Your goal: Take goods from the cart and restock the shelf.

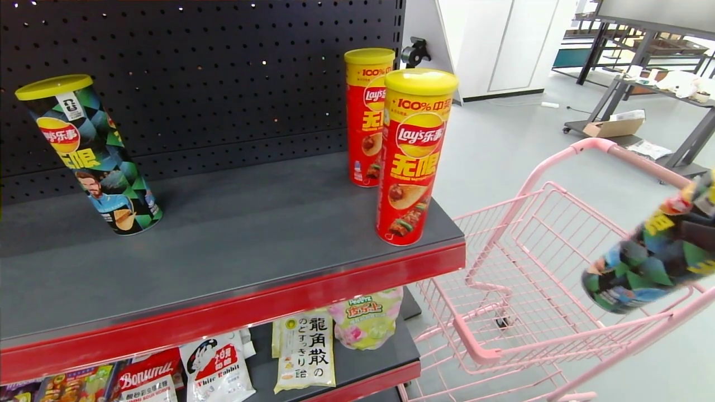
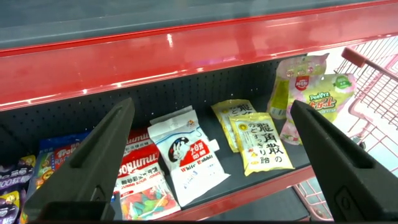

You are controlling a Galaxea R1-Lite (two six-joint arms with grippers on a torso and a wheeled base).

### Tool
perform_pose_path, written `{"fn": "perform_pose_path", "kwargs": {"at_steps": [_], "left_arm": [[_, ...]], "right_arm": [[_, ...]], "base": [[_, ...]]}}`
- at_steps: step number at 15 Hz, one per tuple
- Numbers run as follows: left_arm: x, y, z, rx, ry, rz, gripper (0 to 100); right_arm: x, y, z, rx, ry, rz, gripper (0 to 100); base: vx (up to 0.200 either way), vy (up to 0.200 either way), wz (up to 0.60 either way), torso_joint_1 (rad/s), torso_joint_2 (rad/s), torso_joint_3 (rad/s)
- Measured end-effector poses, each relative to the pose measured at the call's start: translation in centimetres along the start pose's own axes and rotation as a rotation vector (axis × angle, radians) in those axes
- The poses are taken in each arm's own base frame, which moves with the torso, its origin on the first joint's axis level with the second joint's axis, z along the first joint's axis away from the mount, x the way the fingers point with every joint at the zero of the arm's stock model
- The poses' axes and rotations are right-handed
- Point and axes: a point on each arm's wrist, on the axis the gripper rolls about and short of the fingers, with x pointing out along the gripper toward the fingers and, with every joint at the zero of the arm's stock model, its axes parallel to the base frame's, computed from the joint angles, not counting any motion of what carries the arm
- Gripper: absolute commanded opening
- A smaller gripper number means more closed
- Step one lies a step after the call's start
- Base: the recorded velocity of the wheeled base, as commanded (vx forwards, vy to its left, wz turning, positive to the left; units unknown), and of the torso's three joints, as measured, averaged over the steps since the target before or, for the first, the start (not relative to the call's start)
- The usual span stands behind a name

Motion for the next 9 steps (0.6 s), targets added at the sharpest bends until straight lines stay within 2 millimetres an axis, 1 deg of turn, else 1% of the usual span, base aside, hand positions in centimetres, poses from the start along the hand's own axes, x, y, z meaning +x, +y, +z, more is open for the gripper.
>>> {"fn": "perform_pose_path", "kwargs": {"at_steps": [1,2,4,6,8,9], "left_arm": [[0.0,0.0,0.0,0.000,0.000,0.000,100],[0.0,0.0,0.0,-0.001,0.000,0.001,100],[0.0,0.0,0.0,-0.001,0.000,0.001,100],[0.0,0.0,0.0,-0.001,0.000,-0.001,100],[0.0,0.0,0.0,-0.001,0.000,-0.001,100],[0.0,0.0,0.0,-0.001,0.001,0.000,100]], "right_arm": [[-2.6,-0.4,-1.2,-0.003,-0.015,-0.010,0],[-4.6,-0.8,-2.6,-0.007,-0.012,-0.023,0],[-7.5,-1.2,-5.5,-0.036,-0.005,-0.044,0],[-8.9,-1.4,-7.4,-0.052,-0.029,-0.058,0],[-9.7,-1.5,-8.0,-0.047,-0.065,-0.062,0],[-9.9,-1.5,-8.2,-0.047,-0.073,-0.062,0]], "base": [[0.000,0.000,0.00,0.000,0.00,0.000],[0.000,0.000,0.00,0.000,0.00,0.000],[0.000,0.000,0.00,0.000,0.00,0.000],[0.000,0.000,0.00,0.000,0.00,0.000],[0.000,0.000,0.00,0.000,0.00,0.000],[0.000,0.000,0.00,0.110,-0.30,-0.173]]}}
